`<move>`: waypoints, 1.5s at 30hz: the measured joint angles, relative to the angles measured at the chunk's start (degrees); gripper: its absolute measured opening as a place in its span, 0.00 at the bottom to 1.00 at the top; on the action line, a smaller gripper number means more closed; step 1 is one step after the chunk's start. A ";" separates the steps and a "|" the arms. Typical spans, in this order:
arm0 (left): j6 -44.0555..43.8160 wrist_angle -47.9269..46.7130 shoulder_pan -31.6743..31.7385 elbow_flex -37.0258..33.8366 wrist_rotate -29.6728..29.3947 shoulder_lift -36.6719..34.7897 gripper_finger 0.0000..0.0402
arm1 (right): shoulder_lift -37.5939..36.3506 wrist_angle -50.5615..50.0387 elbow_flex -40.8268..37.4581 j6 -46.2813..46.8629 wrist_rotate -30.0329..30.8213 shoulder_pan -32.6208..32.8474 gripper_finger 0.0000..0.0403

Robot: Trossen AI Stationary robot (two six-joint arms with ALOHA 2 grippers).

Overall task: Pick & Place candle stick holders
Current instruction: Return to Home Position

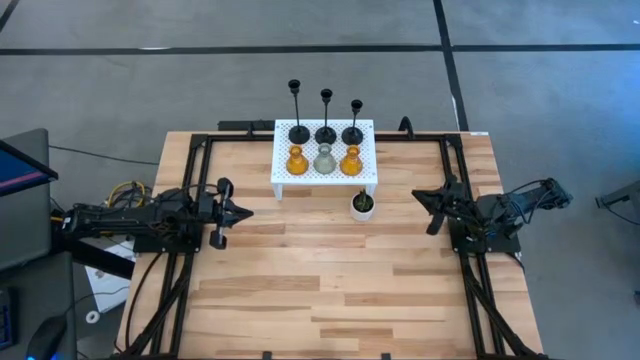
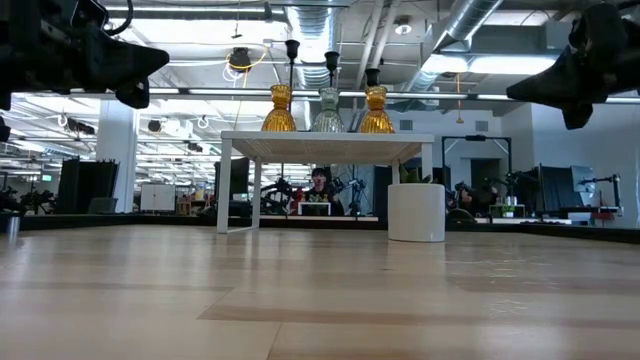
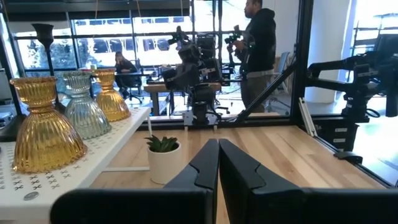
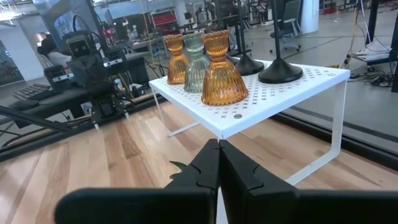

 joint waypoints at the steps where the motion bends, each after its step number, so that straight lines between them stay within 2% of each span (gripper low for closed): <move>1: 0.04 0.00 0.00 0.00 0.00 0.00 0.03 | 0.00 0.00 0.00 0.00 0.00 0.00 0.00; 4: 0.45 -1.55 0.00 0.02 0.00 -0.03 0.03 | 0.00 0.00 -0.01 0.00 0.00 0.00 0.00; 13: 0.54 -13.94 -0.02 0.07 -0.22 0.05 0.03 | 0.00 -0.01 -0.01 0.00 -0.02 0.00 0.00; 45: 0.45 -13.92 0.00 0.04 -1.49 0.59 0.03 | 0.02 0.00 -0.04 0.00 -0.02 0.00 0.00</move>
